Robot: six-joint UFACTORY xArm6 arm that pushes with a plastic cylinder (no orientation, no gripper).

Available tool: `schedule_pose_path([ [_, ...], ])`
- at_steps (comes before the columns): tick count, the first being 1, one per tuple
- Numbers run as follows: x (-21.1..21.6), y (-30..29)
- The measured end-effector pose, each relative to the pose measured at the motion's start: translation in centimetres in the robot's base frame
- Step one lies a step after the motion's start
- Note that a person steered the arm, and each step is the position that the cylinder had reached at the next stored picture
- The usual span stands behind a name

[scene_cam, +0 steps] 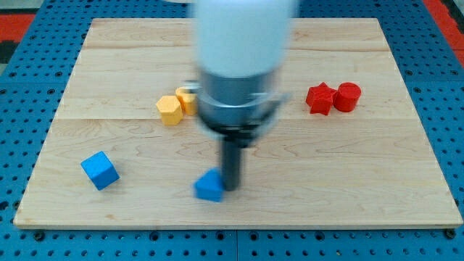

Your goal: Push the blue triangle into the blue cube

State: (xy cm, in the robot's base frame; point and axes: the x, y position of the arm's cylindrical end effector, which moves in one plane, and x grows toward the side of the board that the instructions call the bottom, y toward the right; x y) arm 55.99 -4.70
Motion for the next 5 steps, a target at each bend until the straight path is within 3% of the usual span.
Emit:
schedule_pose_path([
  [1, 0.0, -4.8],
  [2, 0.7, 1.7],
  [4, 3.2, -6.4],
  [5, 1.6, -11.2],
])
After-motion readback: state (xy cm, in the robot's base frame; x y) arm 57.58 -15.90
